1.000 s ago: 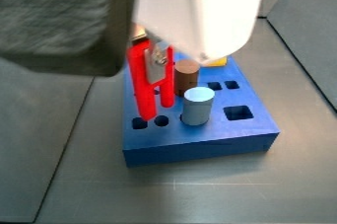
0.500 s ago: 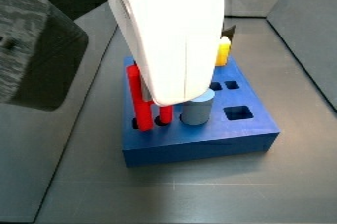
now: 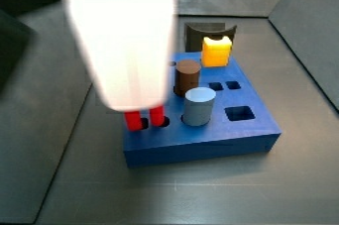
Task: Pick up the square-circle object. Move up. Place the square-circle object on the fixture. Regrasp the square-circle object. Move to above the board. Insert the square-circle object.
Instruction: Insert the square-circle object.
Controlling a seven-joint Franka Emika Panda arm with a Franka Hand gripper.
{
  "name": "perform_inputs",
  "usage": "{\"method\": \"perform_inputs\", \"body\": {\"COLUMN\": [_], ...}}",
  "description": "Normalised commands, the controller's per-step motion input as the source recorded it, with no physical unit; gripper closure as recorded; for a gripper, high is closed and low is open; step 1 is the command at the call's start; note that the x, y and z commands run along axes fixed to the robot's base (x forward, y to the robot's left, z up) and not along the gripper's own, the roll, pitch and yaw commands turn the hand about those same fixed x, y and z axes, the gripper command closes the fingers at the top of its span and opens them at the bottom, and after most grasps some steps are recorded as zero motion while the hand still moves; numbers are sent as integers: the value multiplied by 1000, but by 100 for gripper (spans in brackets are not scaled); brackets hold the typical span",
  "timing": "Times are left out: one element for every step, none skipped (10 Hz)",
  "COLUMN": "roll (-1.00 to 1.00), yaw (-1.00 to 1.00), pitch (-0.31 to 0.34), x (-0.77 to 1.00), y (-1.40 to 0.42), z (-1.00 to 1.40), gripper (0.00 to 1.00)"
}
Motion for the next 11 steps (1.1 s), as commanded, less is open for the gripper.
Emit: {"method": "perform_inputs", "body": {"roll": [-97, 0, -107, -27, 0, 0, -13, -16, 0, 0, 0], "yaw": [-654, 0, 3, 0, 0, 0, 0, 0, 0, 0, 0], "pitch": [-191, 0, 111, 0, 0, 0, -10, 0, 0, 0, 0], "x": [-317, 3, 577, 163, 0, -23, 0, 0, 0, 0, 149], "y": [0, -17, 220, 0, 0, 0, 0, 11, 0, 0, 0], "z": [249, -91, -554, -231, -109, -300, -266, -197, -180, -140, -143], "gripper": [100, 100, 100, 100, 100, 100, 100, 100, 100, 100, 100]}}
